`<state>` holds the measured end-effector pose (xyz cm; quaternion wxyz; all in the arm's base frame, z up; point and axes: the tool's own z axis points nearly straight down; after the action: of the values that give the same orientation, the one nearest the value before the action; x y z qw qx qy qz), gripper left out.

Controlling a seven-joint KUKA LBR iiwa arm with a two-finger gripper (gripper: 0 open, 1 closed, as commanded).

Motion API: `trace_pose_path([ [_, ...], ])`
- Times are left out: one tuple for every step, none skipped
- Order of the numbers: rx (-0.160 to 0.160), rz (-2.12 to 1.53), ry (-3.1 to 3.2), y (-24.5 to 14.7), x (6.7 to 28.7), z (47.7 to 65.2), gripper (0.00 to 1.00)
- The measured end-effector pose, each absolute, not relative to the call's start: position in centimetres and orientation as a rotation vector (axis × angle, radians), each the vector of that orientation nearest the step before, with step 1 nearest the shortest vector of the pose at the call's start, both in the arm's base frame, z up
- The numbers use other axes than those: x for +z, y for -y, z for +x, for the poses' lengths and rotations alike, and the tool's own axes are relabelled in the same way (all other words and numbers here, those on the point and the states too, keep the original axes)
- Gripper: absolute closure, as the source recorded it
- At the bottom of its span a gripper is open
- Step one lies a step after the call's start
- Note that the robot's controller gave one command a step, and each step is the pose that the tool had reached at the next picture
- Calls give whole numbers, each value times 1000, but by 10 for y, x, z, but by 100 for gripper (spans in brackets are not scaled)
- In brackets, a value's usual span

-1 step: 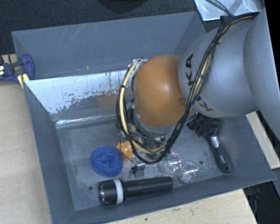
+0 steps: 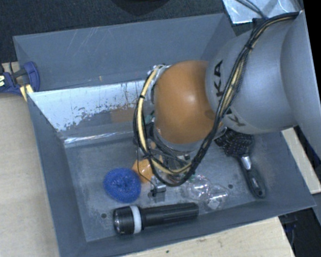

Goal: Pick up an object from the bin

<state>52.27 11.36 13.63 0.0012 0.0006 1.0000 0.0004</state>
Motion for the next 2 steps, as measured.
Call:
trace_pose_path([
  [-1,-217,-3111,-54,94,506,0],
  [10,-83,-3131,-169,123,540,0],
])
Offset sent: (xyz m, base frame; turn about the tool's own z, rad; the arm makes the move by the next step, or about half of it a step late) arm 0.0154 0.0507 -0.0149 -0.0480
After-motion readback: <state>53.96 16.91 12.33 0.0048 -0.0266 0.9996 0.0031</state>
